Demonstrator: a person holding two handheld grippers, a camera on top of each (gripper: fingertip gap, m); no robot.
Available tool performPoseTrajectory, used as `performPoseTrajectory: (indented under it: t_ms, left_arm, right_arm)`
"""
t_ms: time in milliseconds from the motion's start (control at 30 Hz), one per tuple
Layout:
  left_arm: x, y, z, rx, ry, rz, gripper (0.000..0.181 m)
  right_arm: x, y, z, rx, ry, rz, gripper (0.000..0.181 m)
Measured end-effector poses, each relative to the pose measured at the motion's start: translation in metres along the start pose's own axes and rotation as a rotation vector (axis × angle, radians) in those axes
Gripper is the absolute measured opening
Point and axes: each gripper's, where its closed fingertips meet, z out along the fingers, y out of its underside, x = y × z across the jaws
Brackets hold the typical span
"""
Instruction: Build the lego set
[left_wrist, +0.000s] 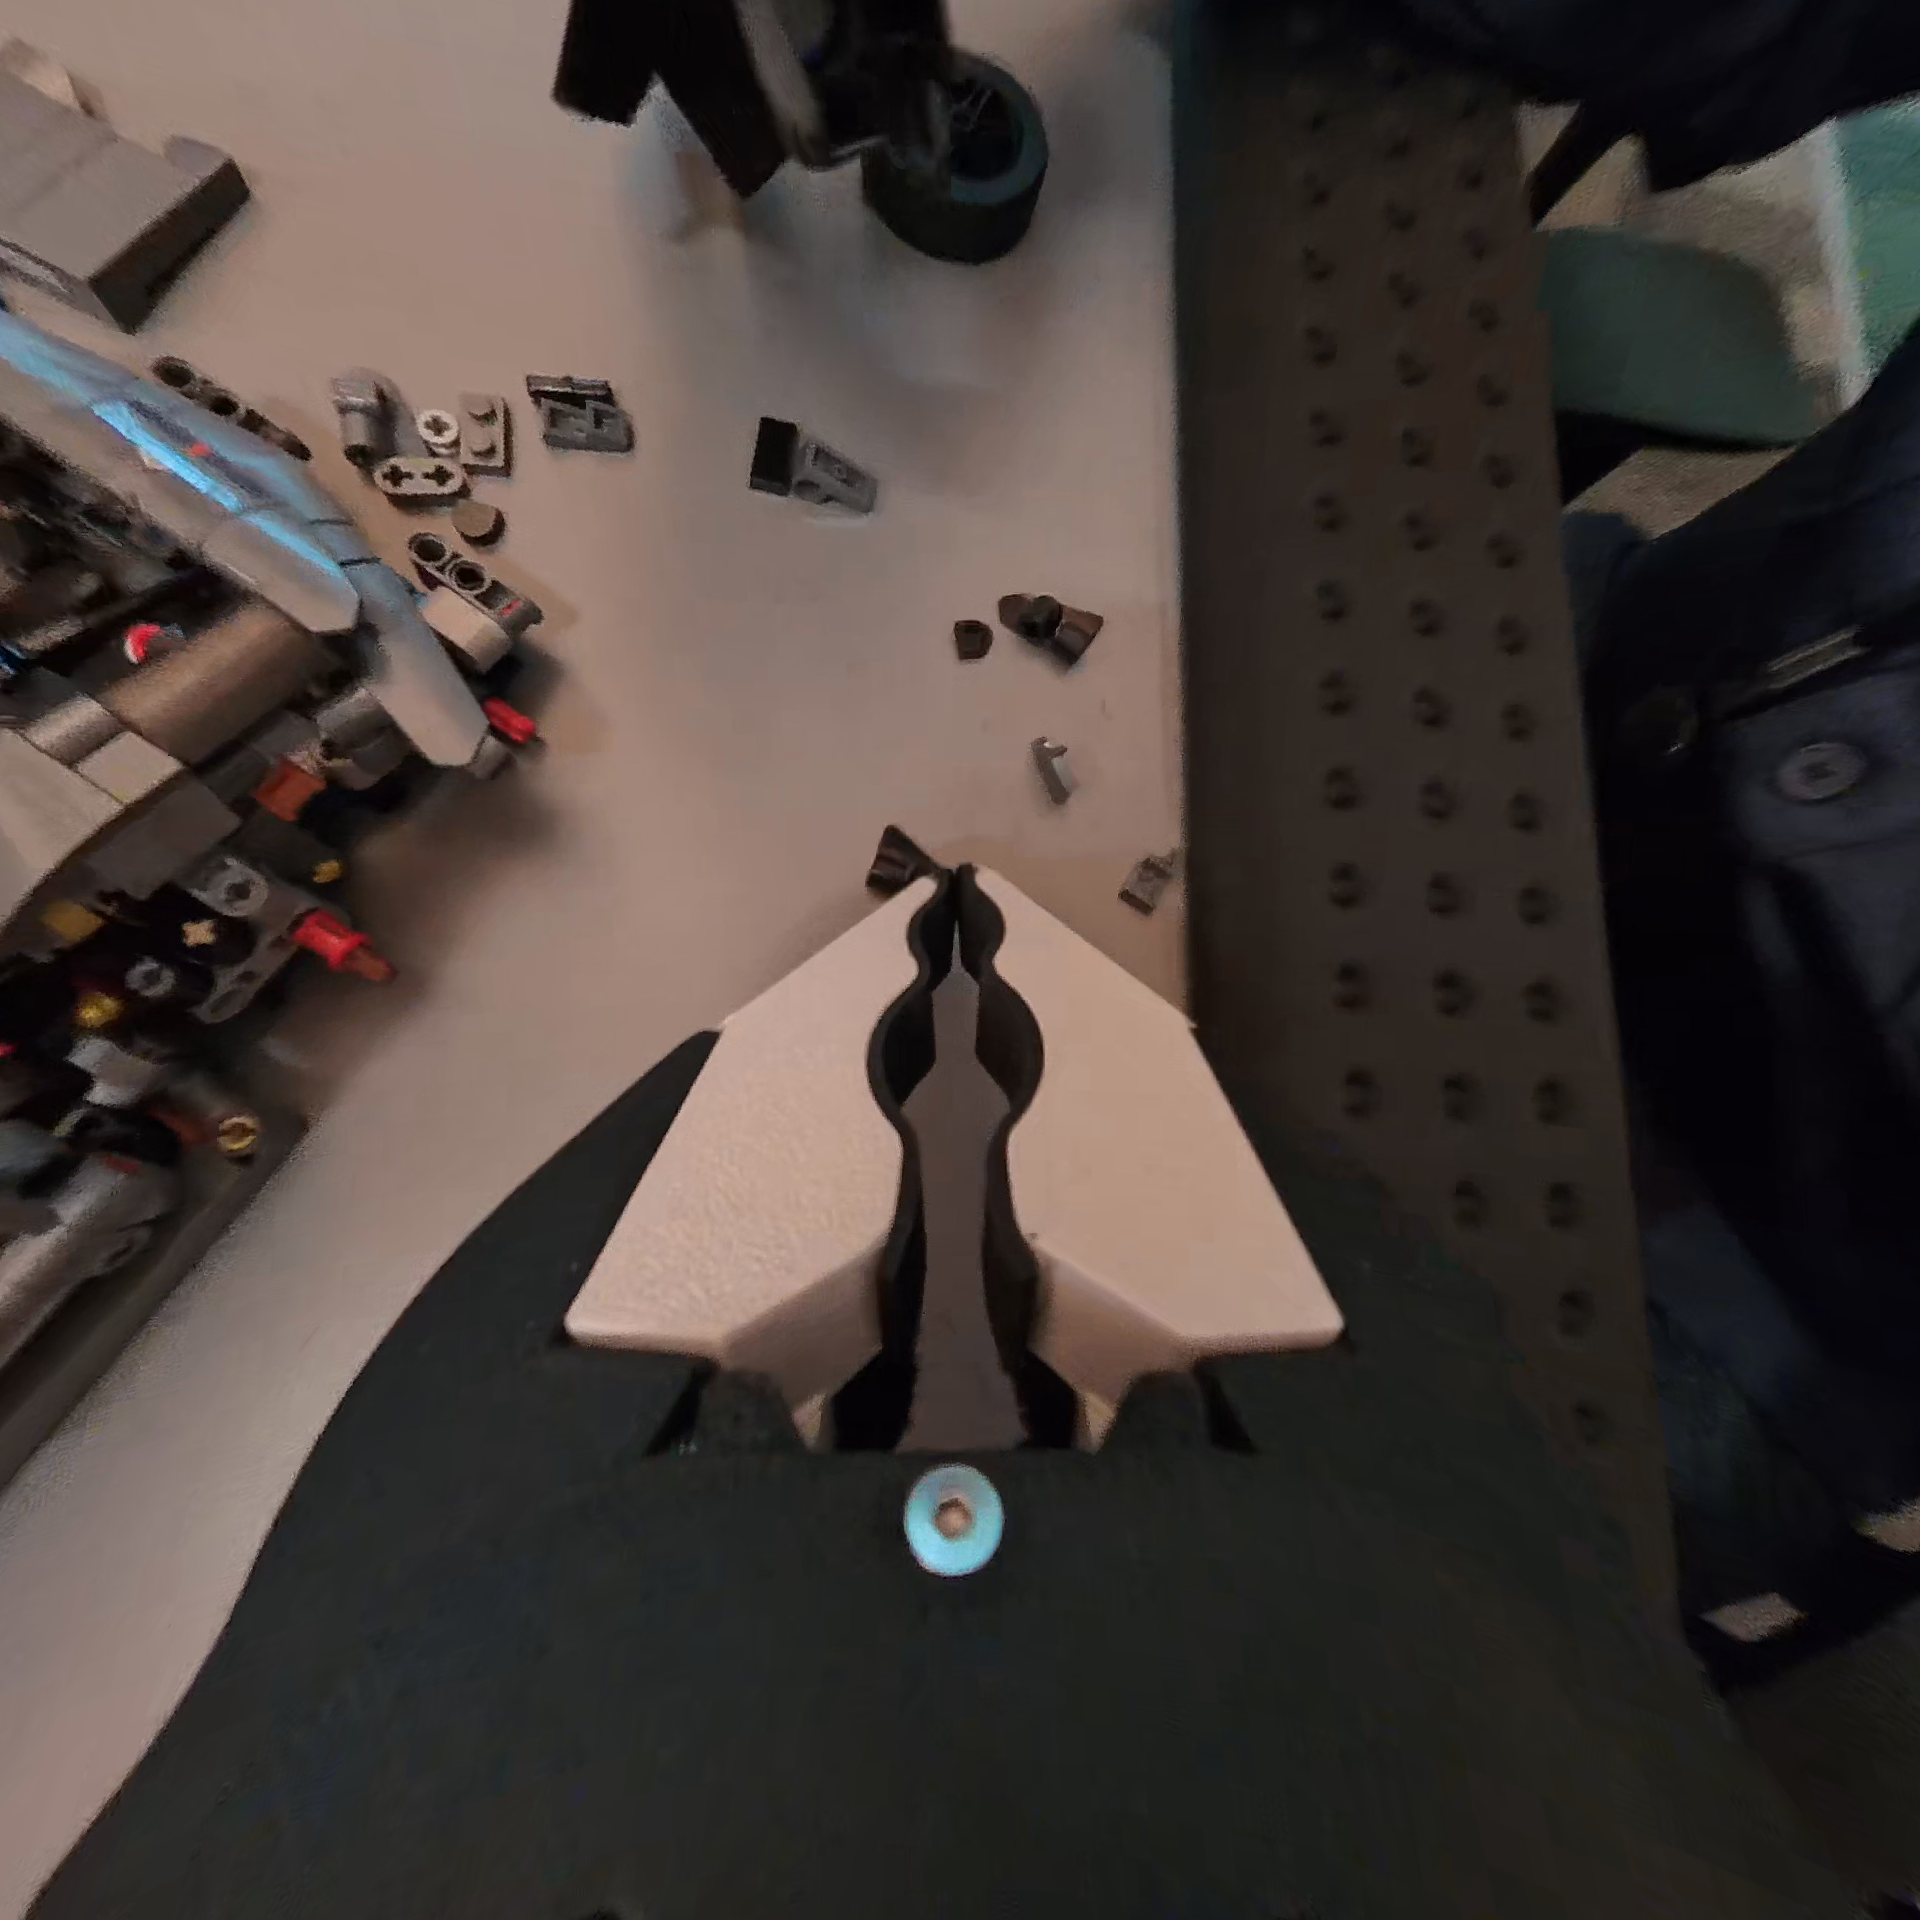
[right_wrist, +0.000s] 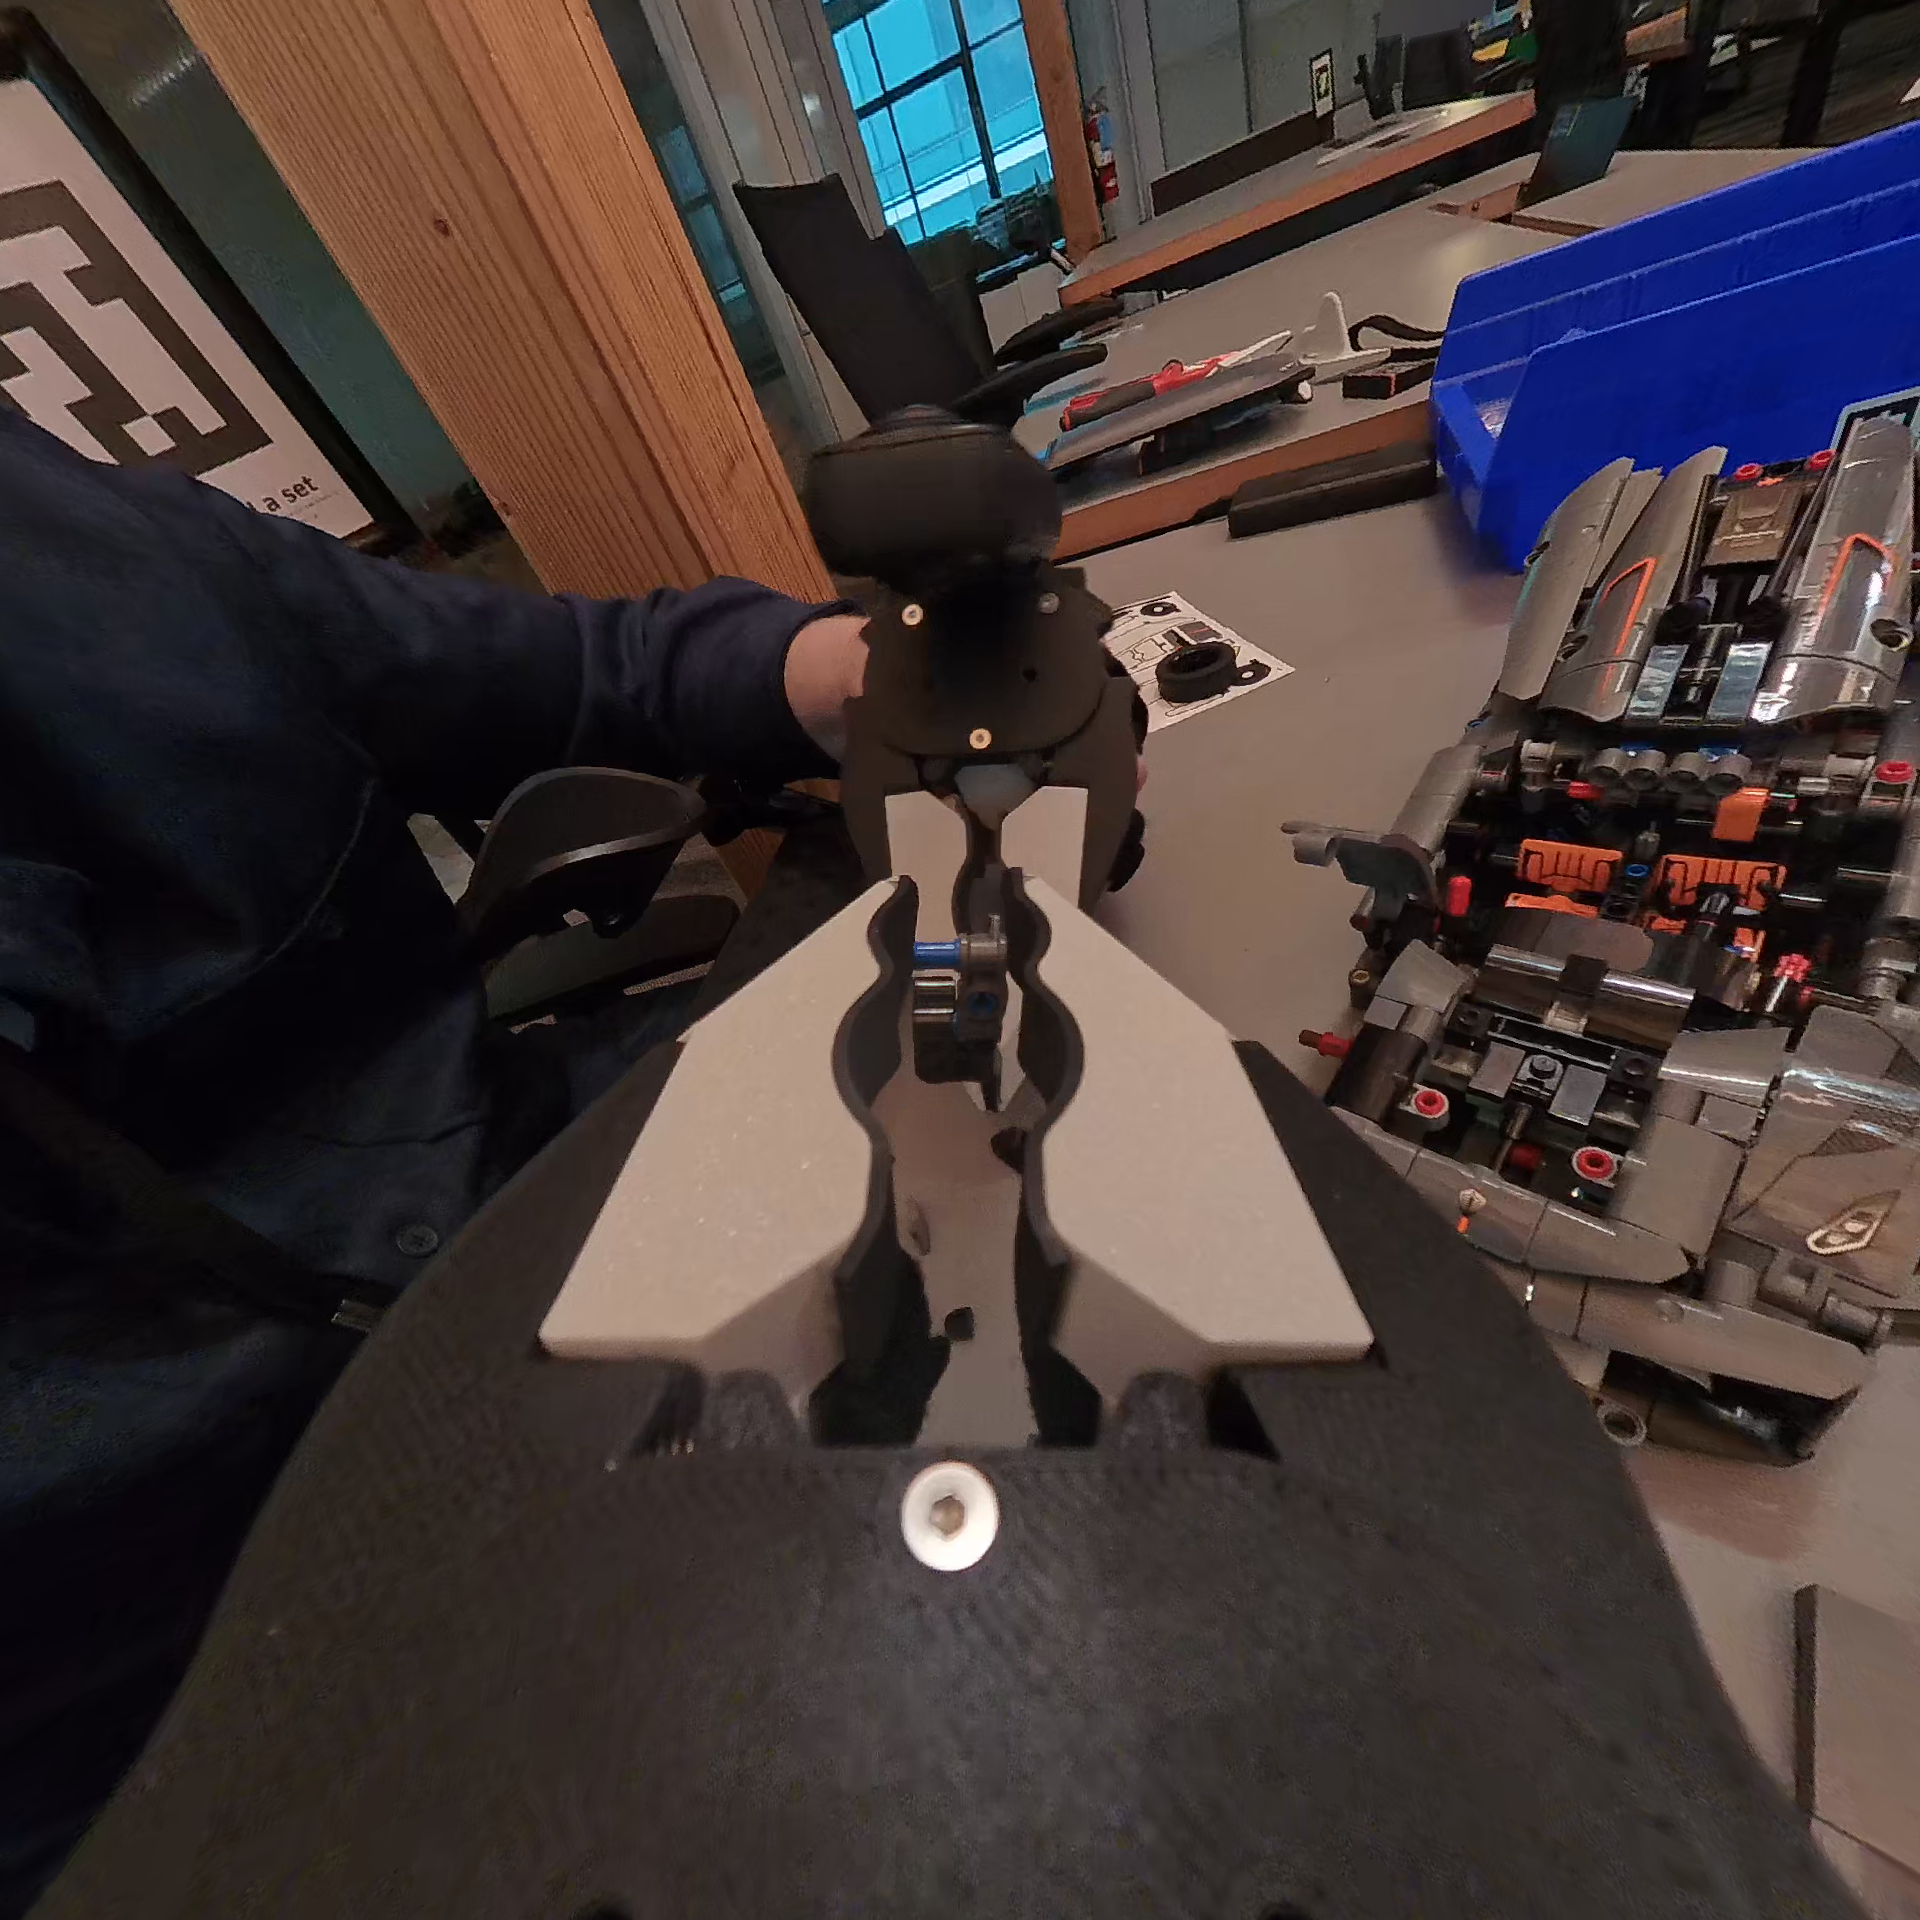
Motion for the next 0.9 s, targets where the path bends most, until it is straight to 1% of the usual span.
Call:
performPoseTrajectory:
  t_ms: [67, 133, 167, 233, 300, 367, 433, 467, 600, 667, 800, 900]
  left_arm:
    - [-0.003, 0.003, 0.0, 0.019, 0.025, -0.051, 0.0]
    - [-0.009, 0.002, -0.004, 0.053, -0.025, -0.044, 0.0]
    - [-0.013, 0.003, -0.005, 0.044, -0.065, -0.037, 0.002]
    - [-0.013, 0.0, -0.005, 0.017, -0.14, 0.0, 0.016]
    - [-0.008, -0.006, -0.001, -0.003, -0.204, 0.072, 0.019]
    - [-0.006, -0.002, 0.006, -0.086, -0.267, 0.141, 0.021]
    - [-0.011, 0.008, 0.012, -0.177, -0.332, 0.192, 0.021]
    - [-0.011, 0.007, 0.013, -0.168, -0.343, 0.202, 0.018]
    - [-0.01, 0.005, 0.015, -0.178, -0.376, 0.213, 0.018]
    - [-0.015, 0.005, 0.013, -0.18, -0.418, 0.204, 0.017]
    - [-0.017, 0.008, 0.011, -0.128, -0.383, 0.137, 0.013]
    - [-0.013, 0.009, 0.011, -0.094, -0.325, 0.096, 0.013]
  right_arm:
    - [-0.001, 0.0, 0.001, -0.001, -0.002, -0.002, 0.015]
    - [-0.001, 0.0, 0.0, 0.0, -0.002, -0.005, 0.014]
    - [-0.001, -0.001, 0.0, 0.002, -0.001, -0.005, 0.015]
    - [-0.001, -0.002, -0.001, 0.005, 0.0, -0.006, 0.015]
    - [-0.002, -0.002, 0.0, 0.004, 0.0, -0.006, 0.014]
    - [-0.002, -0.001, 0.0, 0.001, -0.001, -0.006, 0.015]
    - [-0.002, -0.001, 0.0, 0.001, -0.001, -0.008, 0.015]
    - [-0.002, -0.002, 0.0, 0.002, -0.001, -0.01, 0.014]
    - [-0.003, -0.002, 0.0, 0.005, 0.001, -0.011, 0.015]
    - [-0.002, -0.002, 0.0, 0.002, 0.001, -0.011, 0.015]
    - [-0.001, -0.001, 0.0, -0.001, 0.004, -0.008, 0.015]
    - [0.0, 0.0, -0.001, 0.0, 0.007, -0.005, 0.015]
